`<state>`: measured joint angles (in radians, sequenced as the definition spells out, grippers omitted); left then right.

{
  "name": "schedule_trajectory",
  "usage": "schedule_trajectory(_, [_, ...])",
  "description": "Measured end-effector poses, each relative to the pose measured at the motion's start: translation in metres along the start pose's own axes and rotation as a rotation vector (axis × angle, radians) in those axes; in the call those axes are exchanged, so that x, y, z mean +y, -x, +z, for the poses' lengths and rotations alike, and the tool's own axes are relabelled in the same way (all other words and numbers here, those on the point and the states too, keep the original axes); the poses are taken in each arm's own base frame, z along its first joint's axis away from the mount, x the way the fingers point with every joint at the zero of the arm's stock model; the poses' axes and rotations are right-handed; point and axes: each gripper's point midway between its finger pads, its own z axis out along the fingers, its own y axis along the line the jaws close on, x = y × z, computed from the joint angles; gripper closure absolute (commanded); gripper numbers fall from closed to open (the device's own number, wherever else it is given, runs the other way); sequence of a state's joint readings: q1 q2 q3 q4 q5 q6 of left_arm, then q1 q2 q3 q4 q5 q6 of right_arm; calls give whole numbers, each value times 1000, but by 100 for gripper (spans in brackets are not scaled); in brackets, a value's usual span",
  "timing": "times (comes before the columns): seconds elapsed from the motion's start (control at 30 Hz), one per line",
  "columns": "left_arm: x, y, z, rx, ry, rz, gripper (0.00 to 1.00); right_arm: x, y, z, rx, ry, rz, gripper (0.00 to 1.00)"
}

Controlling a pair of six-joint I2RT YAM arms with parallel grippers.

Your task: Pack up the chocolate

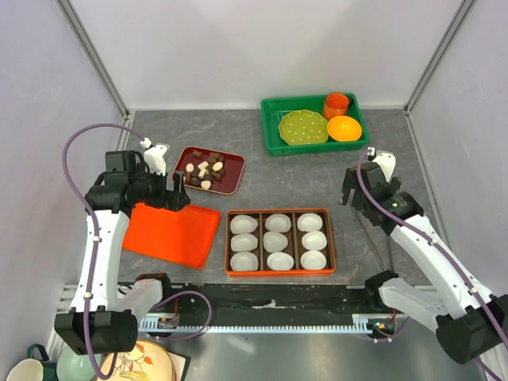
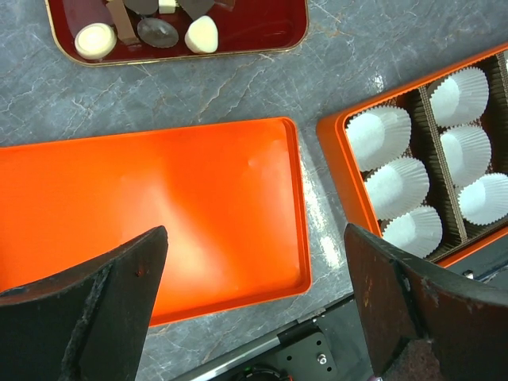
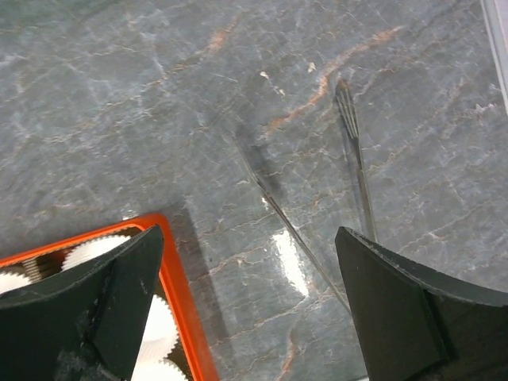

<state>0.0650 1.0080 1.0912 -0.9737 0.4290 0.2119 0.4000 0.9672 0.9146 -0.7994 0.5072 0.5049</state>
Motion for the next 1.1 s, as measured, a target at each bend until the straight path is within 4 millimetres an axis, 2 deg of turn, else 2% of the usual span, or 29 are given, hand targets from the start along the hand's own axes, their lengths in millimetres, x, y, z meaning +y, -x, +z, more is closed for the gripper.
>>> schedule_trajectory(0.13, [0, 0, 1, 4, -2, -2, 1, -6, -6, 8, 24, -61, -15, 2])
schedule_trajectory(0.33, [1, -1, 3, 14, -3, -7, 1, -12, -13, 25, 63, -150, -51, 7])
schedule_trajectory(0.47, [2, 2, 2, 6, 1, -2, 1, -19, -32, 56, 171, -232, -91, 11])
schedule_trajectory(0.67, [4, 4, 0, 1, 12, 12, 1, -29, -52, 85, 284, -284, -97, 16])
schedule_trajectory(0.83, [4, 7, -1, -8, 15, 24, 1, -19, -61, 95, 325, -239, -100, 23])
schedule_trajectory(1.1, [8, 7, -2, -4, 34, 42, 1, -10, -76, 108, 384, -202, -105, 29])
